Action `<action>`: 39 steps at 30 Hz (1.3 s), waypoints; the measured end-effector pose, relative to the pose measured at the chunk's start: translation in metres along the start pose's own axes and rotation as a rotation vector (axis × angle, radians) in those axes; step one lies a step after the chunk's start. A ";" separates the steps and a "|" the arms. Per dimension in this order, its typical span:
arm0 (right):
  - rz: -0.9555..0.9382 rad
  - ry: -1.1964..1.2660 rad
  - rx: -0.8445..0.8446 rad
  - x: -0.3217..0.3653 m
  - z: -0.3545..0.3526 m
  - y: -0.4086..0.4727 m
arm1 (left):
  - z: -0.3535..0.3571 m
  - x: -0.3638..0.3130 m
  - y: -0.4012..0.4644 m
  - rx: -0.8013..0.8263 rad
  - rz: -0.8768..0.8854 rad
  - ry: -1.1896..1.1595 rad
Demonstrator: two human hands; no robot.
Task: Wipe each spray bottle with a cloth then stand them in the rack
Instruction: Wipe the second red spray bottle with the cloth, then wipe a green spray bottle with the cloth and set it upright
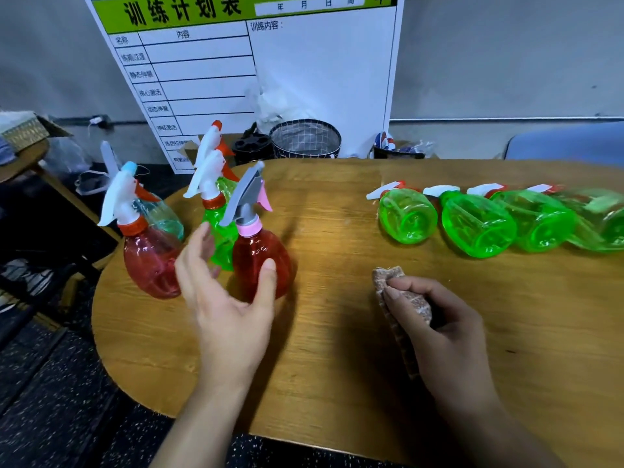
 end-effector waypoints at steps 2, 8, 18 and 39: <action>-0.007 0.004 -0.013 0.003 -0.005 0.004 | -0.003 -0.026 -0.005 -0.029 0.127 -0.028; -0.009 0.051 -0.107 0.012 -0.025 0.021 | 0.063 -0.061 -0.045 0.287 0.138 -0.147; 0.054 -0.135 -0.244 0.003 -0.078 0.042 | 0.205 -0.071 -0.033 0.590 0.019 0.029; 0.167 0.164 -0.094 -0.014 -0.043 0.029 | 0.113 -0.077 -0.062 0.383 -0.193 -0.525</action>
Point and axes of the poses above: each hand's wrist, its own y-axis towards the middle knuckle, its own z-axis out of the palm, x = y × z, the point moved 7 cm from there along y, towards the middle knuckle, and after that the axes turned 3 degrees about -x, right-handed, at the moved point
